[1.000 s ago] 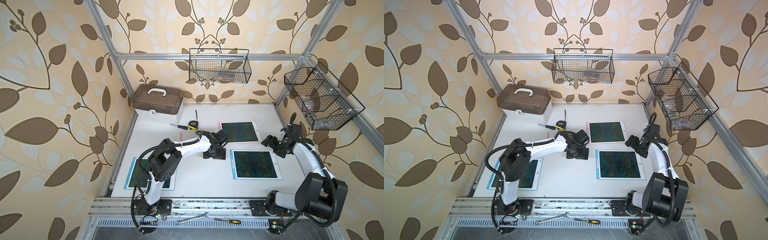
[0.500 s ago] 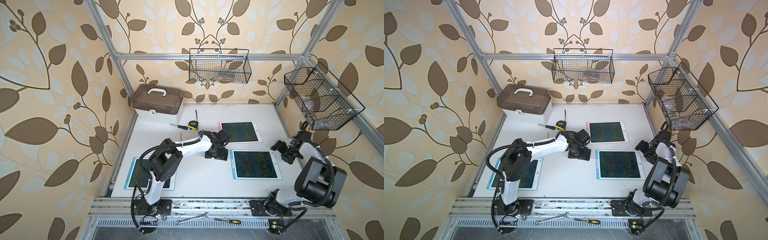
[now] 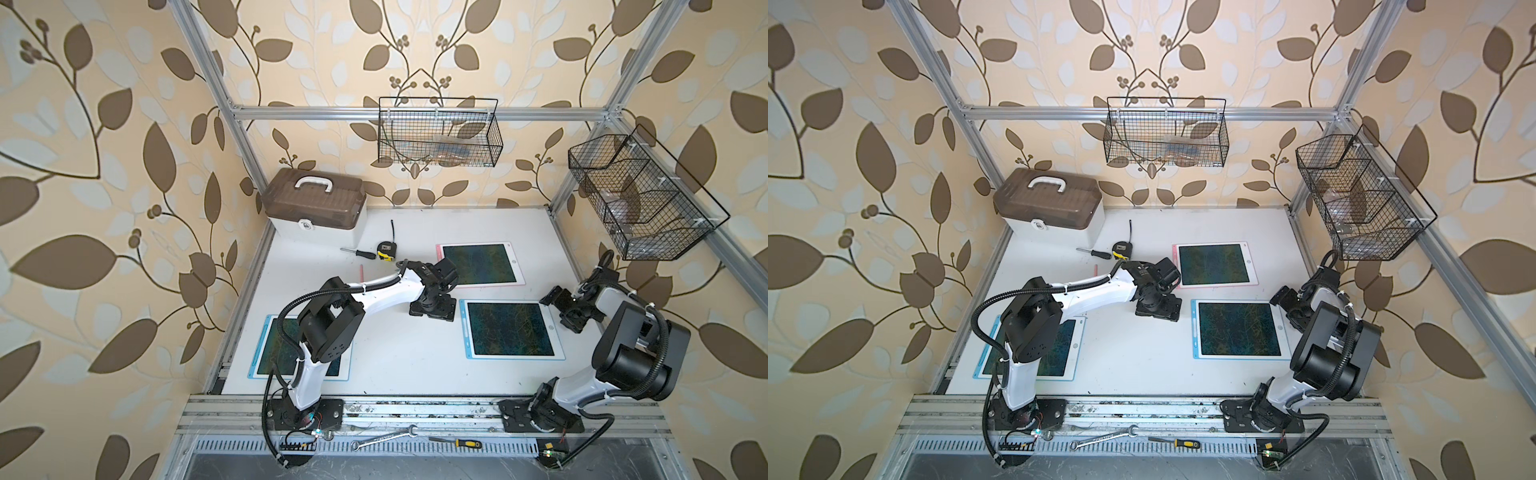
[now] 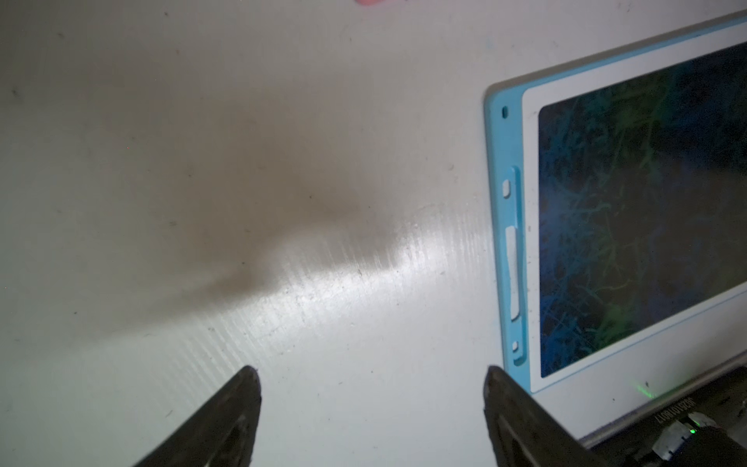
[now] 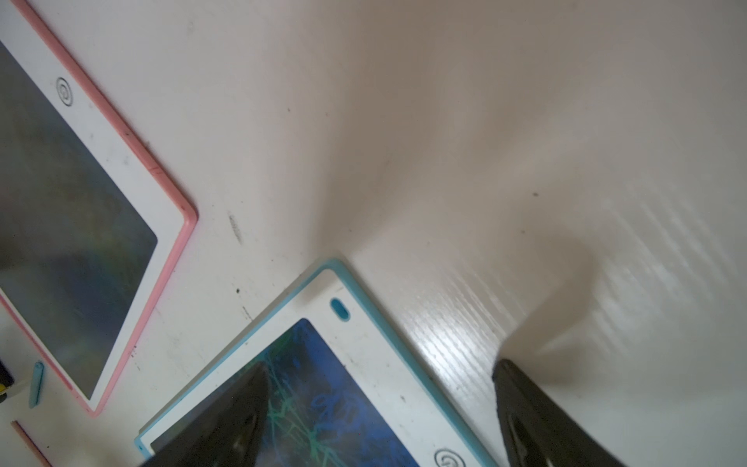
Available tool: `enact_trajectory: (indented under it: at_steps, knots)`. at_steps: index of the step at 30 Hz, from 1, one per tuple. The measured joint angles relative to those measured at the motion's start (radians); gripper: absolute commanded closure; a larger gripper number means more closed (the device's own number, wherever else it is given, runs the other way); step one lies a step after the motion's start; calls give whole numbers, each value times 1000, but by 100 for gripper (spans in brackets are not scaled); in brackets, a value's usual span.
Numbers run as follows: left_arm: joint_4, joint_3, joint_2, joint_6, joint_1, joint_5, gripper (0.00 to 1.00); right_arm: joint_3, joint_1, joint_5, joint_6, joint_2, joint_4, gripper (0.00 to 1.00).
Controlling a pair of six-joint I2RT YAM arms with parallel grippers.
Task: Place the stylus back onto the writing tablet
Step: Move the writing tablet to the center of the board.
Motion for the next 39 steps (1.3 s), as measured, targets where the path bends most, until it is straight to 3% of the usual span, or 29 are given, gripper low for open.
enact_trajectory:
  at_steps: [5,20,39]
  knots:
    - [0,-27,0,0,13,0,13,-4,40,6,2,0,21,13]
    - [56,-158,-31,-20,45,4,14,-27,293,60,71,-21,38,12]
    - [134,-213,-59,-20,53,55,17,-155,450,72,191,-158,50,12]
